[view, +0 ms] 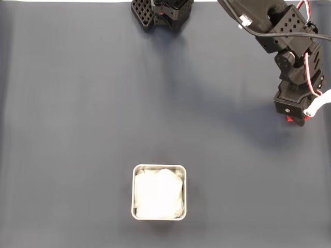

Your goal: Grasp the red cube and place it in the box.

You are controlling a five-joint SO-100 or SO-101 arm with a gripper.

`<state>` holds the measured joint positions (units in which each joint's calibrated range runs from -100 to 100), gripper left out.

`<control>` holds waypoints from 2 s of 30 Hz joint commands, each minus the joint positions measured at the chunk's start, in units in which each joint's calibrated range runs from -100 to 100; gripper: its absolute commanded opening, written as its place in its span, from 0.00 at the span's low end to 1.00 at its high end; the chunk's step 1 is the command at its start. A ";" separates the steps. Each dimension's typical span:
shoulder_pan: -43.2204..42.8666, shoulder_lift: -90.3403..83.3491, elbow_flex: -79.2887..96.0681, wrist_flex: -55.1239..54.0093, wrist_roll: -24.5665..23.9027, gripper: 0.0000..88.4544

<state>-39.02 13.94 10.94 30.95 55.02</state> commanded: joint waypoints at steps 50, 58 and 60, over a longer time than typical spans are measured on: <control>-2.03 -8.48 5.30 2.25 -2.88 0.48; -1.60 -10.30 6.85 2.25 -3.22 0.43; -1.53 -10.56 7.22 2.25 -3.27 0.42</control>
<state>-40.65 7.95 18.08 32.78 52.38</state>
